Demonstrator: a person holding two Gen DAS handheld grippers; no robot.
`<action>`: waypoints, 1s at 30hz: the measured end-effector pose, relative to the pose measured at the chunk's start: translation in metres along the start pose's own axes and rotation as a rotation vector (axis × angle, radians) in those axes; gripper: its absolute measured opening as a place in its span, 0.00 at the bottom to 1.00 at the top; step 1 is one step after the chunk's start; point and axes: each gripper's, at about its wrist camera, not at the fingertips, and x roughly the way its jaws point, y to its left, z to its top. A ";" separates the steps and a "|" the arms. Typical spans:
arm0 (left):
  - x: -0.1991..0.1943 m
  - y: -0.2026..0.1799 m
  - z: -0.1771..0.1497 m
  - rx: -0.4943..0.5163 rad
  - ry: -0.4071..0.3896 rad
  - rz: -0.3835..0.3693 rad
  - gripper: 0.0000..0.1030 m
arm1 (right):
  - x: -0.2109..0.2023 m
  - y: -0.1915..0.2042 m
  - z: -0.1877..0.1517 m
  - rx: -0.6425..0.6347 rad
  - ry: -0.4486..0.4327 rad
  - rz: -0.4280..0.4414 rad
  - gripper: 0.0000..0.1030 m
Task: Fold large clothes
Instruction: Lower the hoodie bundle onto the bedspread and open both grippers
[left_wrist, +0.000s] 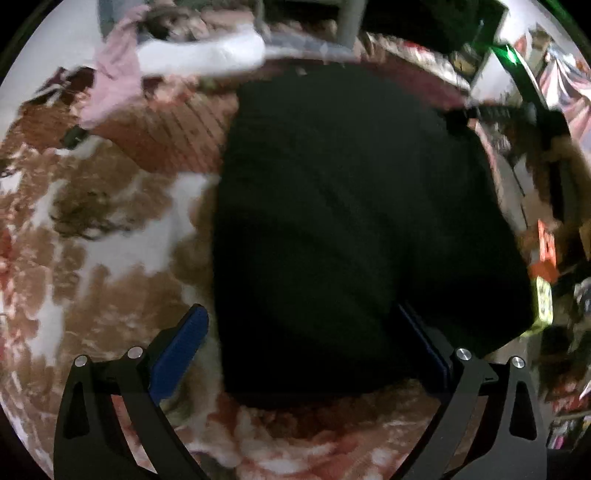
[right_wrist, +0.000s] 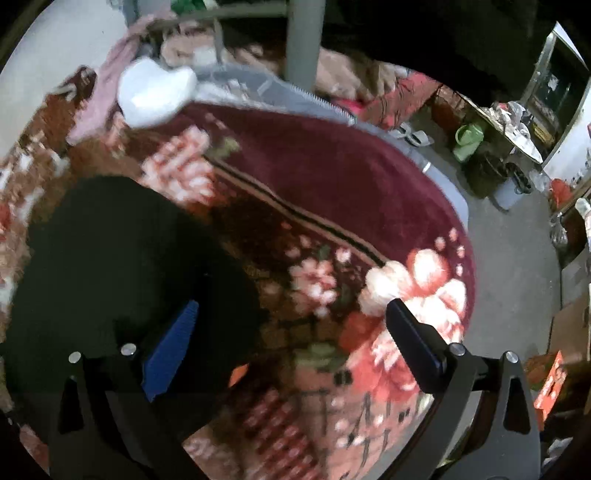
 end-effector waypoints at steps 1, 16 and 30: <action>-0.013 0.005 0.005 -0.017 -0.025 0.012 0.95 | -0.011 0.004 0.000 -0.002 -0.018 0.011 0.95; 0.019 0.015 -0.035 -0.083 0.032 0.158 0.95 | -0.015 0.049 -0.088 -0.134 -0.021 -0.090 0.95; -0.180 -0.057 -0.060 -0.117 -0.194 0.118 0.95 | -0.250 0.068 -0.129 -0.044 -0.173 0.103 0.95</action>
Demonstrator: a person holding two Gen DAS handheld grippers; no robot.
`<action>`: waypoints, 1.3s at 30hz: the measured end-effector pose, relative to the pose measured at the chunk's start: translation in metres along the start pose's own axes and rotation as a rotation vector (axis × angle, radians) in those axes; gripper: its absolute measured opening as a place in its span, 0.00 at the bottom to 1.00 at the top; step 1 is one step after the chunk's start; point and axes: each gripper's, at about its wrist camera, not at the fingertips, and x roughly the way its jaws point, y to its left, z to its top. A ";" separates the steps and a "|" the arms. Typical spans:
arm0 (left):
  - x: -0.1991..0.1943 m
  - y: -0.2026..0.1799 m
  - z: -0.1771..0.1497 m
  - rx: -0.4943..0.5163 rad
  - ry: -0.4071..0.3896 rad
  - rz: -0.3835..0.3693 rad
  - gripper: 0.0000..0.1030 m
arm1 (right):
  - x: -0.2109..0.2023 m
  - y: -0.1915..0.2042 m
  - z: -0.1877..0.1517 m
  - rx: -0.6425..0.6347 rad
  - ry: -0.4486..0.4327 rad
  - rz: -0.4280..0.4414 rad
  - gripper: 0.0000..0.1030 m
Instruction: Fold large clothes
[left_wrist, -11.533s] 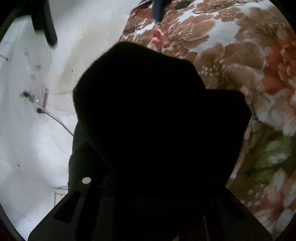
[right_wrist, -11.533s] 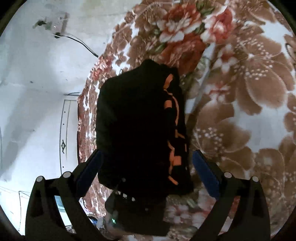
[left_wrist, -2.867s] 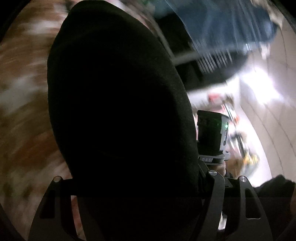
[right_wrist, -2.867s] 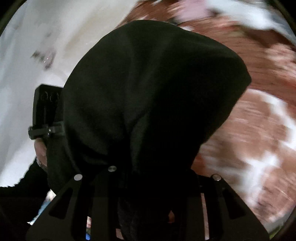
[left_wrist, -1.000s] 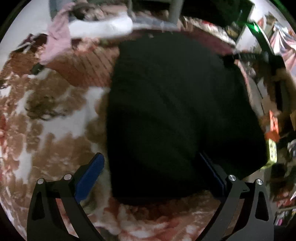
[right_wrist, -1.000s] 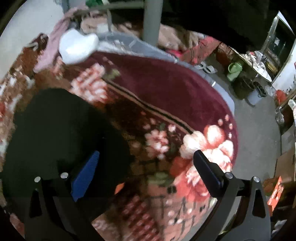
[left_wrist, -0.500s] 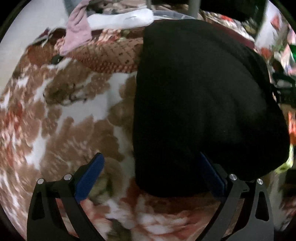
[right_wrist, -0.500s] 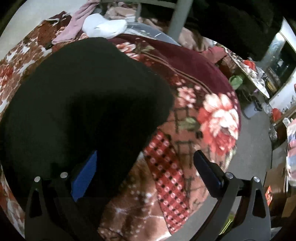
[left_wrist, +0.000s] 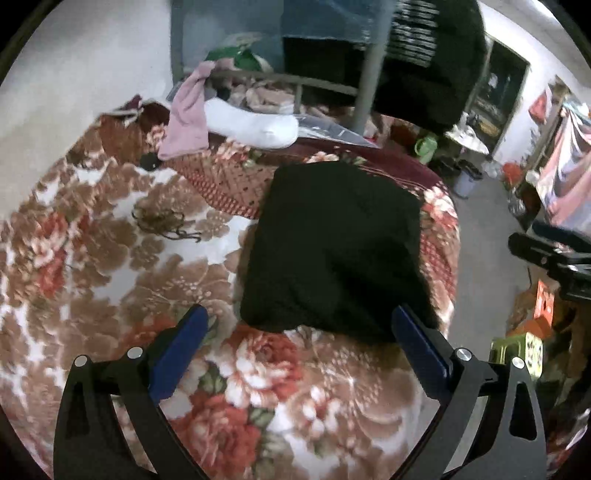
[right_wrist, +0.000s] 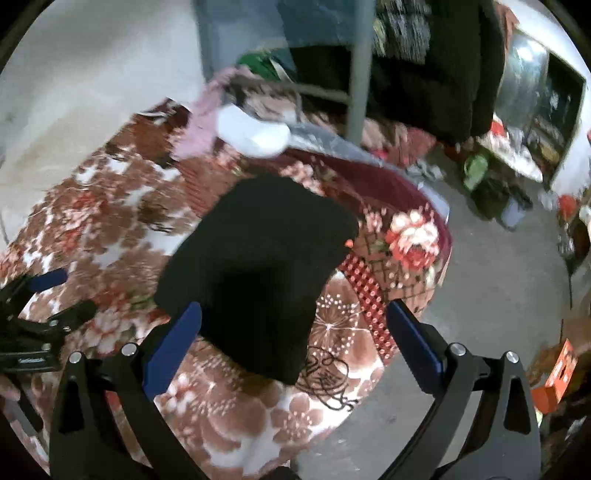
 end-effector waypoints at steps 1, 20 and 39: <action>-0.008 -0.003 0.000 0.009 -0.007 0.000 0.95 | -0.016 0.002 -0.001 -0.015 -0.015 0.003 0.95; -0.116 -0.034 0.011 0.076 -0.094 0.057 0.95 | -0.126 0.008 0.001 0.018 -0.077 0.039 0.95; -0.119 -0.032 0.020 0.113 -0.095 -0.013 0.95 | -0.139 -0.002 -0.002 0.054 -0.058 -0.035 0.95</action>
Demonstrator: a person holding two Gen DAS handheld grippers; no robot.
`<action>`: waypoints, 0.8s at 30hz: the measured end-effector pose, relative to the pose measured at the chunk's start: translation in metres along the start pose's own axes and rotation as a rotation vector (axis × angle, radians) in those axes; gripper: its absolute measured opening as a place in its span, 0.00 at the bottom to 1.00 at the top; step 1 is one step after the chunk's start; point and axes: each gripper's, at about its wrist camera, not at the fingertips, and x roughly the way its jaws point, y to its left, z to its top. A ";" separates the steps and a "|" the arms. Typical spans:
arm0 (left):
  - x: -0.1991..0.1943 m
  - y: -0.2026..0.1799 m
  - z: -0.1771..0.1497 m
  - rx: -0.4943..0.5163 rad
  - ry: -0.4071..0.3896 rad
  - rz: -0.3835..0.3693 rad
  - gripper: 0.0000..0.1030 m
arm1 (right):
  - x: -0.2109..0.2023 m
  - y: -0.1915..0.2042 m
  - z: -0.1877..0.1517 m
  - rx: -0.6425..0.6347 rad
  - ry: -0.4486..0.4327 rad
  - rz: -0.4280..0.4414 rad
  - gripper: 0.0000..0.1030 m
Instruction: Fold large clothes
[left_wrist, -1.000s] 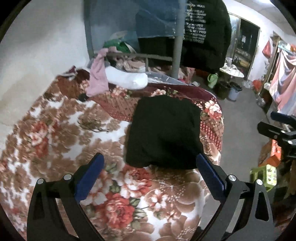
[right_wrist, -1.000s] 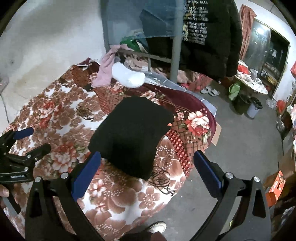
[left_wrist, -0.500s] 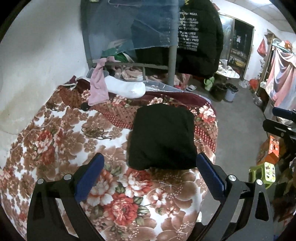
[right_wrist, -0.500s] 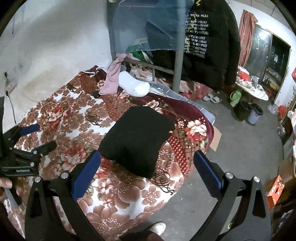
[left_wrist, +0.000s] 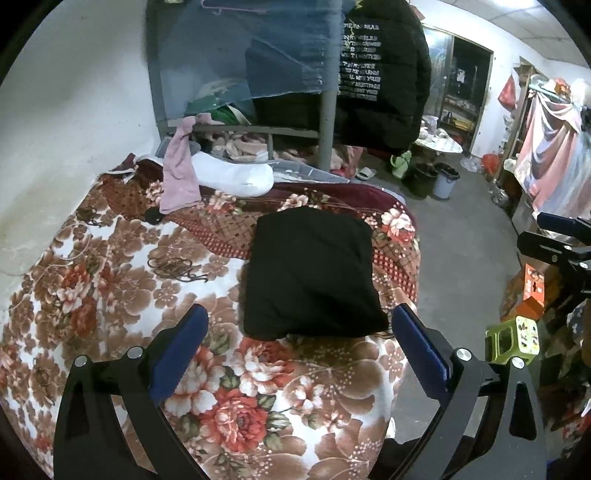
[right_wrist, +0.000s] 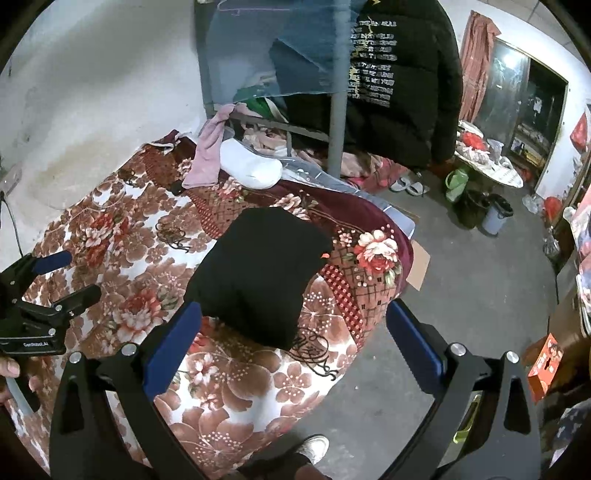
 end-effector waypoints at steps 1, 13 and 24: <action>-0.001 0.001 0.003 0.001 -0.003 0.001 0.95 | -0.001 -0.001 0.002 0.001 -0.001 -0.001 0.95; -0.011 0.001 0.019 0.016 -0.032 -0.012 0.95 | -0.010 -0.001 0.010 -0.004 0.005 0.002 0.95; -0.015 -0.003 0.021 0.044 -0.047 0.005 0.95 | -0.012 -0.020 0.007 0.089 0.023 0.019 0.95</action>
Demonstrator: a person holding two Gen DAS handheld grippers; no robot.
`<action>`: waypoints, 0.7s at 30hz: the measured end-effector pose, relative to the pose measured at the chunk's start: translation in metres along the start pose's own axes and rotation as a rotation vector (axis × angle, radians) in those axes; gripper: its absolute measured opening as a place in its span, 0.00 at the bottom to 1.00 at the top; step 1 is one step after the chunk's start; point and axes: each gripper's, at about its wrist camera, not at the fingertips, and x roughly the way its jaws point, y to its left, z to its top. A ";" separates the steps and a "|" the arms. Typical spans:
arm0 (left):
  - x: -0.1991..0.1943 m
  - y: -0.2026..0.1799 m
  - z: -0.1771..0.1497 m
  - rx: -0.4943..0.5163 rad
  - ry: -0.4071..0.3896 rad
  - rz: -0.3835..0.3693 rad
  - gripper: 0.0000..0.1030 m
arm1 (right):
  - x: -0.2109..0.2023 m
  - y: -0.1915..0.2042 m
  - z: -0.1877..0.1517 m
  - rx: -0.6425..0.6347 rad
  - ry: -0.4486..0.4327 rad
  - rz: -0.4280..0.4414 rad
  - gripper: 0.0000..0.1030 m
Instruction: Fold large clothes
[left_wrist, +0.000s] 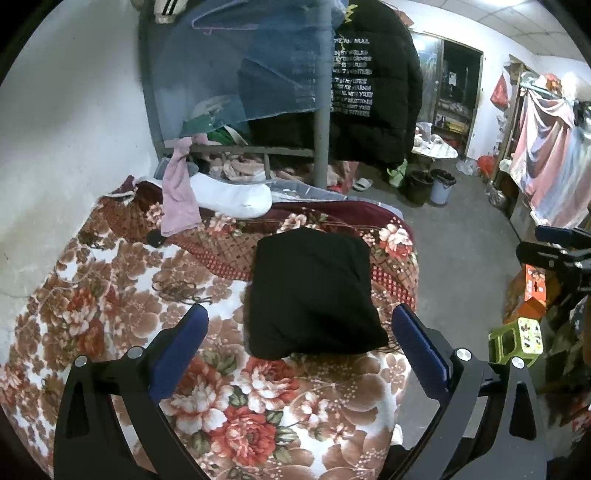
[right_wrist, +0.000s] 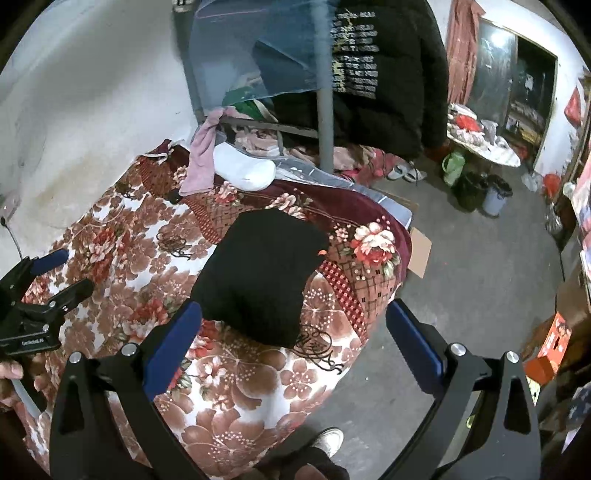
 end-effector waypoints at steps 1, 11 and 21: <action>0.000 0.001 0.000 0.000 0.001 0.000 0.95 | -0.001 0.000 0.000 0.006 0.001 0.001 0.95; -0.003 0.009 -0.001 -0.010 -0.004 -0.020 0.95 | 0.004 0.004 0.002 -0.013 0.020 0.010 0.95; 0.000 0.011 0.005 -0.027 0.026 -0.029 0.94 | 0.006 0.012 0.010 -0.024 0.013 0.020 0.95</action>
